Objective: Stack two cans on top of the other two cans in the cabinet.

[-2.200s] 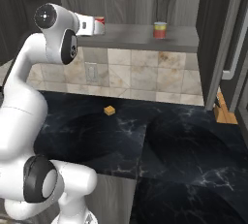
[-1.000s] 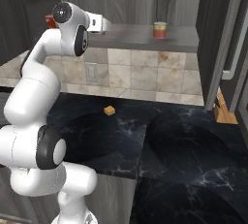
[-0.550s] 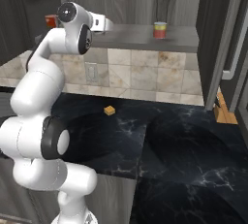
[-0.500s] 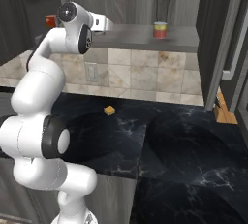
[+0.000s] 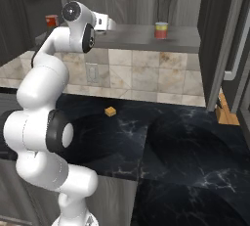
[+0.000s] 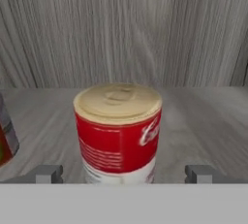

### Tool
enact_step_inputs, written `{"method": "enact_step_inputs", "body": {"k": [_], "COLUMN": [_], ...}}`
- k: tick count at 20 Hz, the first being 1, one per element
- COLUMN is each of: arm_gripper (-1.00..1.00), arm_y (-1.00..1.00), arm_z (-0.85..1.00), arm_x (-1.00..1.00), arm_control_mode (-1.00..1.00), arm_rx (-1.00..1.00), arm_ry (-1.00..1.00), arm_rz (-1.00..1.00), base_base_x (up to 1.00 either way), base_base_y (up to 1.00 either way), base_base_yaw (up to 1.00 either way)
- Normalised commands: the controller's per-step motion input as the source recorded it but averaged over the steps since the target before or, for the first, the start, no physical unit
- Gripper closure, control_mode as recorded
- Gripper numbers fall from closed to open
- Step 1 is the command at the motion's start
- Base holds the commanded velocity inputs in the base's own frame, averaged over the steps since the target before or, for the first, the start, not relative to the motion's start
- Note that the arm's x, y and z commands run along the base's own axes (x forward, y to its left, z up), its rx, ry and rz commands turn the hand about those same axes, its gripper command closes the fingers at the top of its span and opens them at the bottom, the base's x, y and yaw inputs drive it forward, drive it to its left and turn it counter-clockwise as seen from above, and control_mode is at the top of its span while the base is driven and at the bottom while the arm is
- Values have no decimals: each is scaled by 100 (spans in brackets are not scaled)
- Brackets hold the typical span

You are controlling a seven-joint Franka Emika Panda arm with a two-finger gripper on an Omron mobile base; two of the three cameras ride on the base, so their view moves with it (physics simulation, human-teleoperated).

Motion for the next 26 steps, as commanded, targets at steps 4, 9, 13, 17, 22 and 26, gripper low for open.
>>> {"method": "enact_step_inputs", "body": {"k": [4,9,13,17,22,26], "arm_gripper": [-100,-100,-100,100,100,100], "arm_y": [0,0,0,0,0,-2], "arm_z": [-5,-5,-4,-3,-7,-2], "arm_x": [19,17,18,10,14,-1], "arm_control_mode": [-100,-100,-100,-100,-100,-100], "arm_rx": [0,0,0,0,0,0], "arm_ry": [0,0,0,0,0,0], "arm_rz": [0,0,0,0,0,0], "base_base_x": [0,0,0,0,0,0], "base_base_y": [0,0,0,0,0,0], "base_base_yaw": [0,0,0,0,0,0]}}
